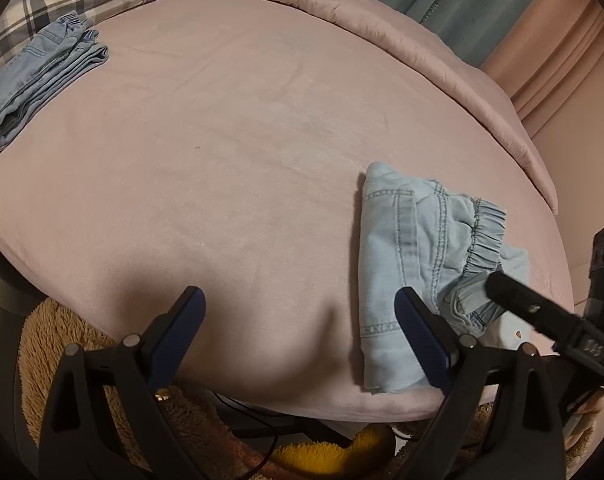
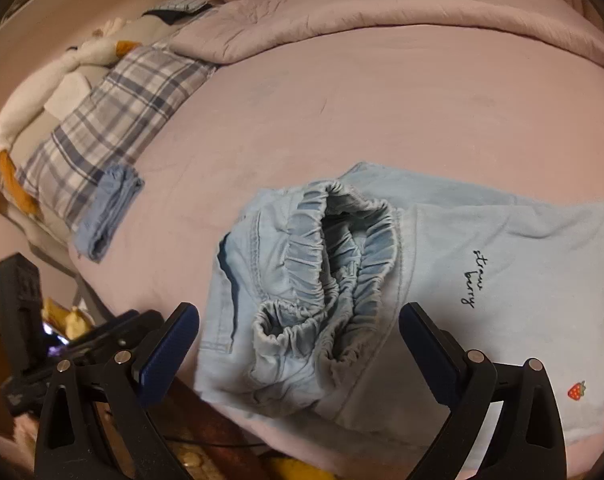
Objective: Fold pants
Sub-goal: 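Grasp the elastic waistband with the right gripper and lift it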
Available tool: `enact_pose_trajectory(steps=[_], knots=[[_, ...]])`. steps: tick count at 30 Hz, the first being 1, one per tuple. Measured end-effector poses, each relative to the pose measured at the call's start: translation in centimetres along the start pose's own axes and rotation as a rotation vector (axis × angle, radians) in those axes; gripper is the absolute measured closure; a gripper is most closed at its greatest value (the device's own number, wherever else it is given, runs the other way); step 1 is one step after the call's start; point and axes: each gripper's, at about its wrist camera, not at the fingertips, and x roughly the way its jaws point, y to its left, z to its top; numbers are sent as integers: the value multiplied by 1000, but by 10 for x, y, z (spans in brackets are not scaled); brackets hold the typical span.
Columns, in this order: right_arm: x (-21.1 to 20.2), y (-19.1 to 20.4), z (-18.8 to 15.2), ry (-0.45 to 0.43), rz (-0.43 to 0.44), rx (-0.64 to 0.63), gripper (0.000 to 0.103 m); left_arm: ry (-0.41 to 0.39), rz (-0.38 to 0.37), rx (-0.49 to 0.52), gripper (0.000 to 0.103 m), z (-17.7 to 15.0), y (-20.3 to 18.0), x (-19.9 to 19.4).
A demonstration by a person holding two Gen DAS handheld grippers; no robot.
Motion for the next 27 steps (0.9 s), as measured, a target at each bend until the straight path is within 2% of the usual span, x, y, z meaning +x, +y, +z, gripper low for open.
enact_pose_trajectory(steps=[5,6,9,11,12,14,22,27], knots=[[20,-4,-2,48,-23,19,6,3,-2,-1,7,0,2,0],[21,-4,-3,50,-31,21,15,3,-3,-1,7,1,3,0],[25,-5,-5,37,-90,24,31,5,-2,-5,7,0,4,0],[23,-7,-5,20,-88,32,39,3,-6,-2,7,0,5,-1],[20,-8,-5,9,-87,33,51,4,-7,0,7,-1,5,-1],[12,-8,-4,-24,-69,22,59,5,-8,5,7,-1,3,-1],[-20,0,-1,-104,0,-13,65,5,-9,18,7,-5,-4,-4],[-52,-2,4,-194,32,-10,66,6,-8,31,7,-5,-11,-3]])
